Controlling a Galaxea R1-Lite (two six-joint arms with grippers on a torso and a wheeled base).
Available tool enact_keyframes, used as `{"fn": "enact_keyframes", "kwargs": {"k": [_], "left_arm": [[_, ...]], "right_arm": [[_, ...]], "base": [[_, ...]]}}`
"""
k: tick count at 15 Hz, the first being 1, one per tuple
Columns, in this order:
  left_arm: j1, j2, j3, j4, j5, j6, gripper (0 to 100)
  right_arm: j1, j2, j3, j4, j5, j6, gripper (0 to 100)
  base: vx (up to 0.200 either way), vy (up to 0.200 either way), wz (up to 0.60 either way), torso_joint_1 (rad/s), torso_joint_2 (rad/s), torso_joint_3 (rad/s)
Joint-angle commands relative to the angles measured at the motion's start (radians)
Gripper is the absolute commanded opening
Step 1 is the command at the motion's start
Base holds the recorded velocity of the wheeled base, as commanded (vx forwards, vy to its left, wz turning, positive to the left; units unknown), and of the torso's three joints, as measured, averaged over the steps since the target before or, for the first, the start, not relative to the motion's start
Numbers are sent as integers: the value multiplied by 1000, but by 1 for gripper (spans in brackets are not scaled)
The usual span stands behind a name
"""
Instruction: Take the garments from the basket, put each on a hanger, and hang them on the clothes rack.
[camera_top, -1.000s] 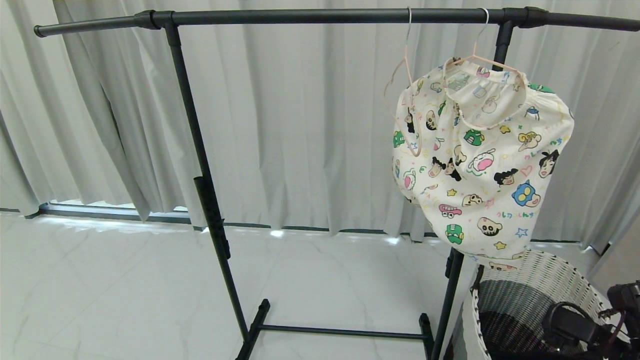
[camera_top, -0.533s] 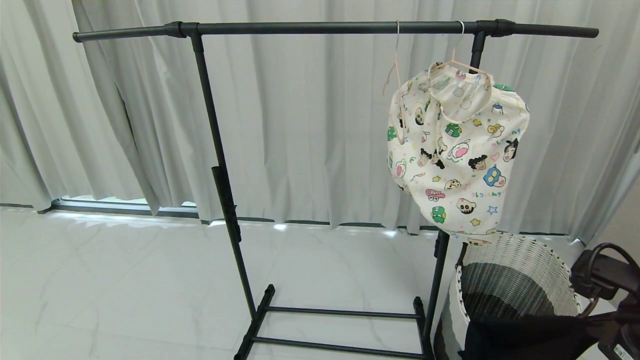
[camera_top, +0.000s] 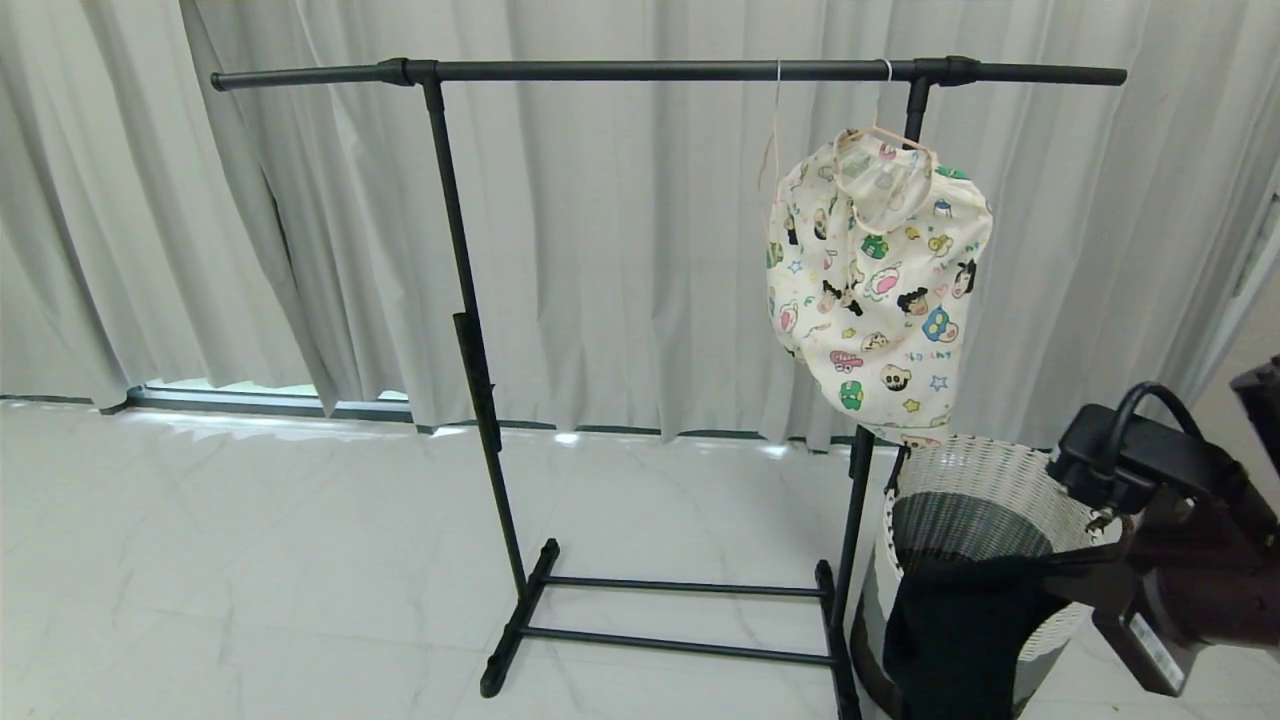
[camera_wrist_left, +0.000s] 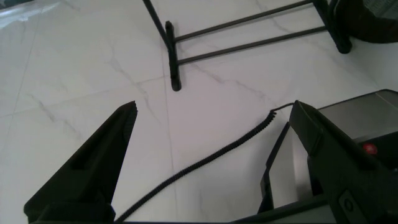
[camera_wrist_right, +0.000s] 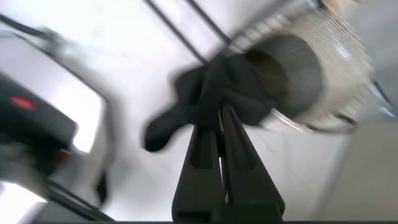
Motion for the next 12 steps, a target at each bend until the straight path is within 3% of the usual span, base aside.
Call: {"fn": "enact_keyframes", "kwargs": {"k": [1,4,8,11,12], "left_arm": [[-2,-15,0,-1,1,-1,100],[-2,-21,0,-1,-1,-1,100],[-9,-44,0,-1,-15,-1,100],[-49,-136,0,2,-176,4,100],[-51,-170,0,22,-196,11,100]], "right_arm": [[141,111,-104,-11,-1,85,0],[239,197,-188,-70,-6,174,0],[265,248,-243,-103,-6,188,0],[280,239,-243,-103,-8,224,0],[294,237,-245,-105,-9,249,0]], "base": [[0,0,0,0,0,0],[0,0,0,0,0,0],[0,0,0,0,0,0],[0,0,0,0,0,0],[0,0,0,0,0,0]]}}
